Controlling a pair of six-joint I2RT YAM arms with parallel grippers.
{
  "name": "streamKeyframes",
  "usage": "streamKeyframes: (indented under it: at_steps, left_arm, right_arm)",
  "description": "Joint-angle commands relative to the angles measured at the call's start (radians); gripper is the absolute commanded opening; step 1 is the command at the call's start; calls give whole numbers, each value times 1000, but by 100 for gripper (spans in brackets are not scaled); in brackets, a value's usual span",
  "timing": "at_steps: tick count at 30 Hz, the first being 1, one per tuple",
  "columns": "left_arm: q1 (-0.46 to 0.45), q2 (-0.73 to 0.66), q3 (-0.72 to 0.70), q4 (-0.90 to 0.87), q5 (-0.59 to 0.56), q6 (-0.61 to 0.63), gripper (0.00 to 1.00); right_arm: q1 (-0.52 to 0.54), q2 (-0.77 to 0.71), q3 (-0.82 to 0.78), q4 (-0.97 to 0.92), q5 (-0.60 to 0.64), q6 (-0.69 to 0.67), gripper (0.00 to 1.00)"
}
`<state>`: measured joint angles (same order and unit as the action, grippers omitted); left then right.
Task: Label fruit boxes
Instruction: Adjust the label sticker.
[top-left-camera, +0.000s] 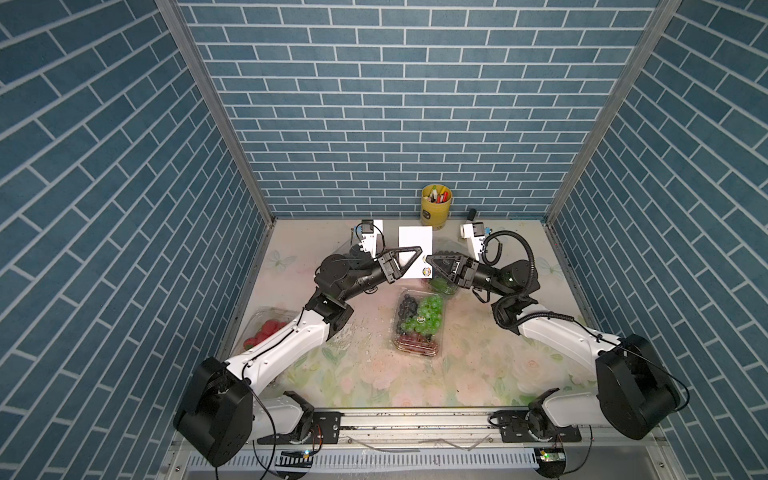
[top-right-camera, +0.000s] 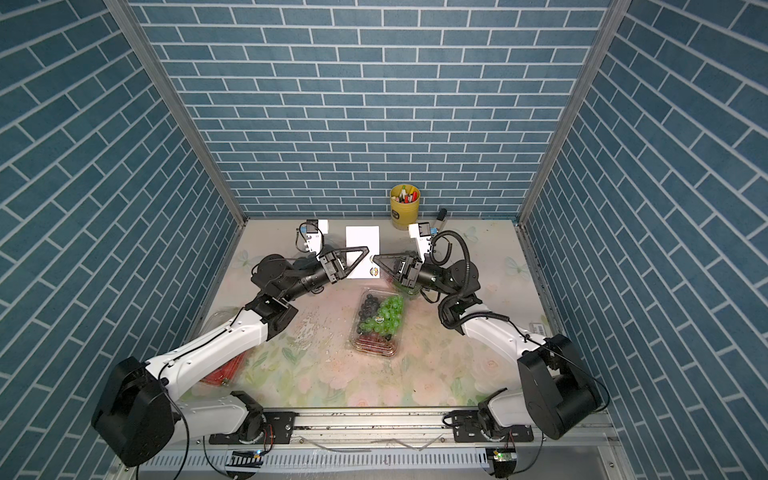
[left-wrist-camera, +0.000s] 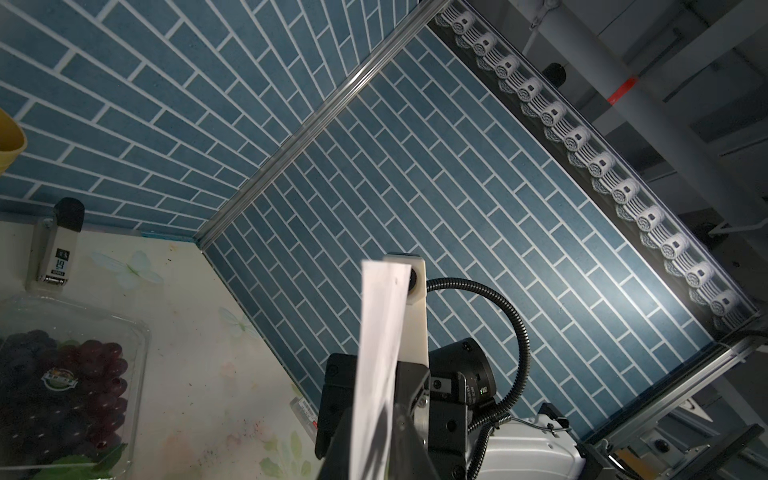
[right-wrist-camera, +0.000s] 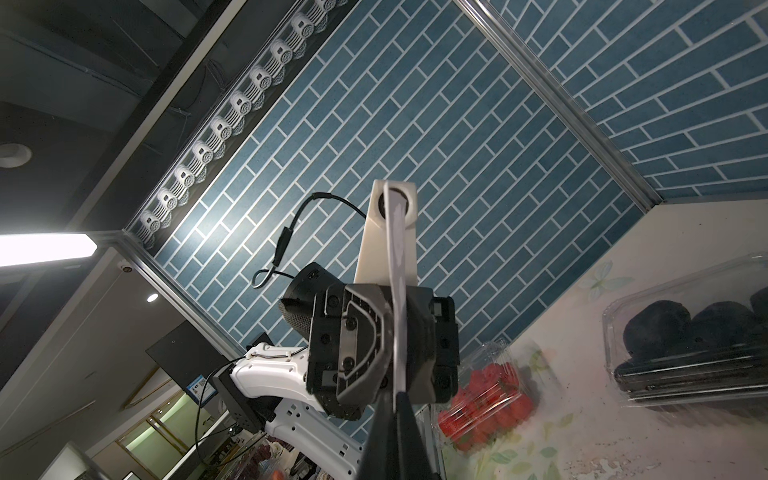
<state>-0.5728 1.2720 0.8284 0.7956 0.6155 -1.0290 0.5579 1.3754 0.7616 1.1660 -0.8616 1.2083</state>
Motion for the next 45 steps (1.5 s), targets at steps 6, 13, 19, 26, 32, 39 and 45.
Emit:
streamKeyframes:
  at_steps: [6, 13, 19, 26, 32, 39, 45]
  left_arm:
    - [7, 20, 13, 58, 20, -15, 0]
    - [6, 28, 1, 93, 23, -43, 0]
    - [0, 39, -16, 153, 23, -79, 0]
    - [-5, 78, -20, 245, 30, -155, 0]
    - [-14, 102, -19, 277, 30, -175, 0]
    - [-12, 110, -21, 275, 32, -169, 0]
    - [-1, 104, -24, 271, 20, -170, 0]
  right_arm:
    - [-2, 14, 4, 116, -25, 62, 0]
    - [-3, 35, 12, 173, -20, 86, 0]
    - [-3, 59, 24, 194, -8, 91, 0]
    - [-2, 83, 30, 212, 2, 91, 0]
    - [-3, 97, 36, 214, 5, 89, 0]
    - [-2, 71, 29, 228, 3, 79, 0]
    - [-2, 24, 7, 227, -4, 53, 0]
